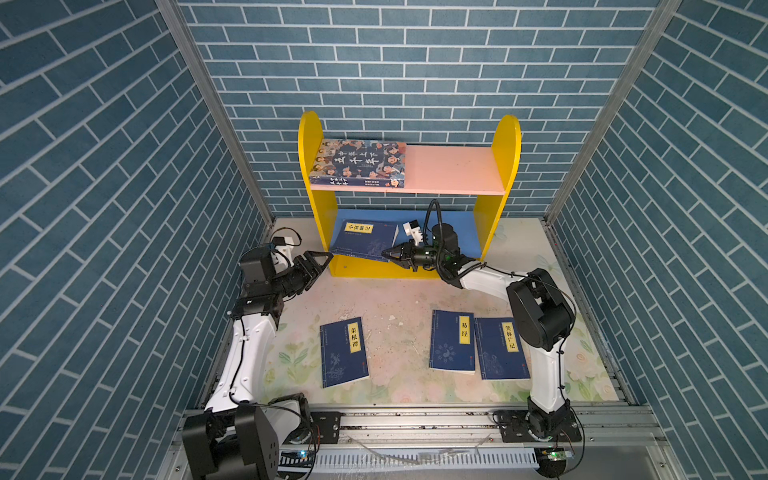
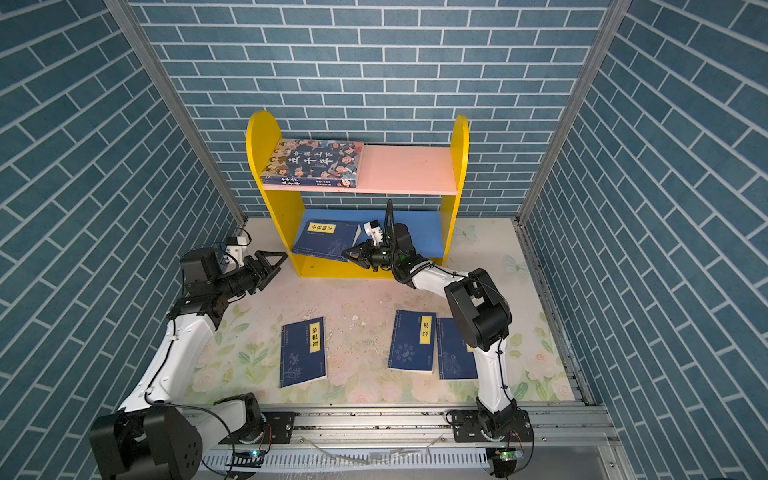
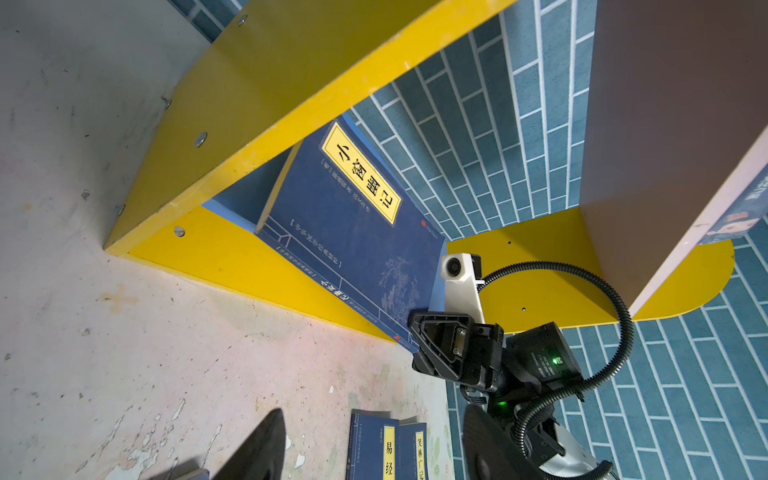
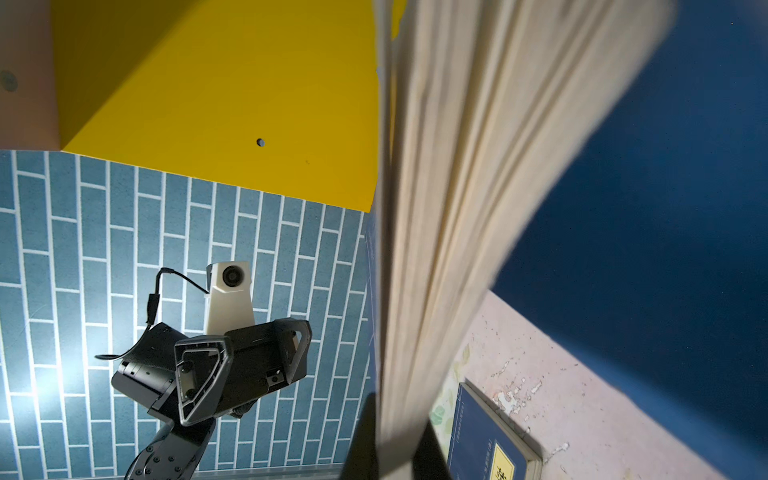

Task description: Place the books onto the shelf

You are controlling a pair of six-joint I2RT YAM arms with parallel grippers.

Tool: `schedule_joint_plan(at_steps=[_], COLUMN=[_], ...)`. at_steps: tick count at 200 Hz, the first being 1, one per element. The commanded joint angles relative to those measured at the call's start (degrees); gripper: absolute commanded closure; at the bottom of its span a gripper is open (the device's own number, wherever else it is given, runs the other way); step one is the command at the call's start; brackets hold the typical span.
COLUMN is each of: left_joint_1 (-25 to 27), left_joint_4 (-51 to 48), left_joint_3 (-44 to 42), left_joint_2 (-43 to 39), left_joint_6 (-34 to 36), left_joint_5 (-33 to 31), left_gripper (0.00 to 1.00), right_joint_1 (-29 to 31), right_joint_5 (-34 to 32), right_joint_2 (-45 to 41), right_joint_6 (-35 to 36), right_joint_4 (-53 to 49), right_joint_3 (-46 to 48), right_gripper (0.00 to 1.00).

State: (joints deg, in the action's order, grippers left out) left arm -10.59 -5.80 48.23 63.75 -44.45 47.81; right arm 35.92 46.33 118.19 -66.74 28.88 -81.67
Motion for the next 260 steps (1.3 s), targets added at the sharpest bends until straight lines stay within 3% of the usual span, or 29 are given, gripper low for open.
schedule_joint_plan(at_steps=[1, 102, 203, 260], left_joint_1=[-0.22, -0.23, -0.22, -0.18], left_joint_4=[2.77, 2.99, 3.25, 3.08], left_joint_3=[-0.91, -1.71, -2.44, -2.96], left_joint_2=[0.00, -0.20, -0.39, -0.93], left_joint_6=[-1.10, -1.09, -1.23, -1.29], left_joint_5=[0.88, 0.97, 0.41, 0.27], left_gripper=[0.31, 0.31, 0.30, 0.30], right_joint_1=[-0.20, -1.47, -1.90, -2.00], right_joint_5=[1.92, 5.82, 6.16, 5.18], right_joint_2=[1.01, 7.05, 11.26, 11.28], right_joint_6=[4.65, 7.12, 9.01, 9.10], right_joint_4=[-4.10, -13.25, -18.76, -19.69], right_joint_3=[-4.66, -16.02, -21.71, -22.33], right_gripper=[1.00, 1.00, 1.00, 0.71])
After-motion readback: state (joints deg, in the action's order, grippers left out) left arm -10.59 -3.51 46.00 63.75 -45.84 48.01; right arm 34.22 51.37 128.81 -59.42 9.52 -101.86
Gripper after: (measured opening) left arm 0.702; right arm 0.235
